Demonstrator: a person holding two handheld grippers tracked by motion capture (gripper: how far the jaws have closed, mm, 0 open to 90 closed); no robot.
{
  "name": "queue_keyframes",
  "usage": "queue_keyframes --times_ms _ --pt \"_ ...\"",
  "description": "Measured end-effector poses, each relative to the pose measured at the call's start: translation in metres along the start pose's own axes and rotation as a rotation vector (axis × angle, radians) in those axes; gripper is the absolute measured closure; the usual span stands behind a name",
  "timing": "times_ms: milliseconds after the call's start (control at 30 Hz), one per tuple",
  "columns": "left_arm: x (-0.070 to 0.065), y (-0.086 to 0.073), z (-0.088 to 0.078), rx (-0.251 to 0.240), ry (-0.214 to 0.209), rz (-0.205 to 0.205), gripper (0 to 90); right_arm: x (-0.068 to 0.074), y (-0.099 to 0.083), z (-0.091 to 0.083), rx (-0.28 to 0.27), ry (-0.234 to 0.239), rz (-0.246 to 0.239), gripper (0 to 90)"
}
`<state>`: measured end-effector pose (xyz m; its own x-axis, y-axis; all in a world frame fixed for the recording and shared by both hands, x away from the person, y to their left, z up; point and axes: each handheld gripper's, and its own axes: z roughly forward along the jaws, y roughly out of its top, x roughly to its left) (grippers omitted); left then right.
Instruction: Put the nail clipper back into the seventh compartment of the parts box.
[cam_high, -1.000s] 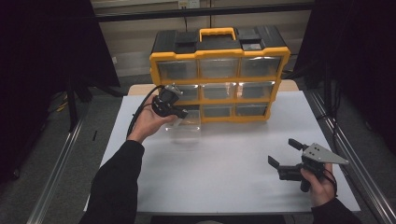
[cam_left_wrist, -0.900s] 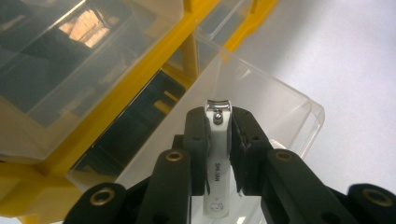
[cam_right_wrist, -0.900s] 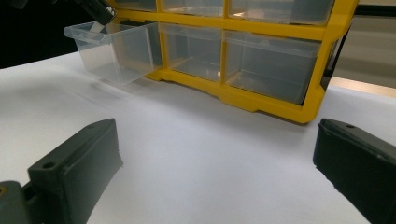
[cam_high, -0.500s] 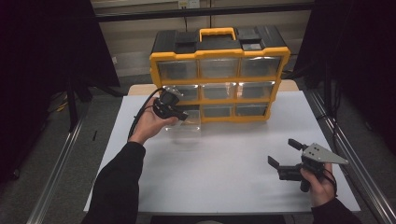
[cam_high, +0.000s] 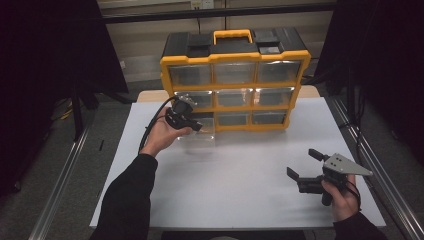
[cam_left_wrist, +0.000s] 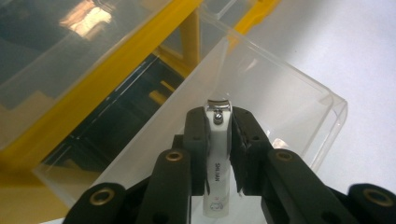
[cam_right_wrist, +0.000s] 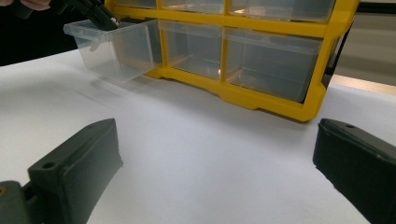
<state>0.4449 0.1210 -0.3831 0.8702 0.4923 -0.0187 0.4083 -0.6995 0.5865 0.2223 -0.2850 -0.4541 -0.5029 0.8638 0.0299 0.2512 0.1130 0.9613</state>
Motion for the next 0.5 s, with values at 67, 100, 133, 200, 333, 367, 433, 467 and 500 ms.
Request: queue_keyframes --times_ms 67,100,133,200,333,367,433,467,500 --pt "-0.0001 -0.0001 0.0004 0.006 -0.008 -0.009 77.8 -0.0001 0.0000 0.0001 0.001 0.000 0.000 0.5" --pt "-0.0003 0.0000 0.0006 0.007 -0.005 -0.009 77.8 -0.0002 0.0000 0.0001 -0.001 0.000 -0.002 0.5" --pt "-0.0002 -0.0001 0.0010 0.006 -0.008 -0.010 77.8 -0.0001 0.0000 0.0000 0.000 0.000 -0.001 0.5" --pt "0.0004 0.0002 0.0019 -0.006 -0.011 -0.010 77.7 0.0001 0.0000 -0.0002 0.001 -0.001 0.001 0.5" --pt "-0.0009 -0.0004 0.0033 -0.011 -0.010 -0.027 76.9 0.0001 0.0000 -0.0003 0.001 0.000 0.001 0.5" --pt "-0.0007 -0.0004 0.0032 -0.019 -0.017 -0.028 76.8 0.0002 0.0000 -0.0002 0.001 0.000 0.002 0.5" --pt "-0.0023 -0.0004 0.0014 -0.037 -0.002 -0.023 74.2 0.0000 0.0000 -0.0001 0.001 0.001 0.000 0.5" --pt "-0.0023 -0.0003 0.0001 -0.041 -0.003 -0.024 71.7 0.0001 0.0000 -0.0001 0.001 0.001 0.000 0.5" --pt "-0.0025 -0.0001 -0.0002 -0.055 -0.005 -0.025 69.7 0.0003 0.0000 -0.0002 0.000 -0.001 0.001 0.5"
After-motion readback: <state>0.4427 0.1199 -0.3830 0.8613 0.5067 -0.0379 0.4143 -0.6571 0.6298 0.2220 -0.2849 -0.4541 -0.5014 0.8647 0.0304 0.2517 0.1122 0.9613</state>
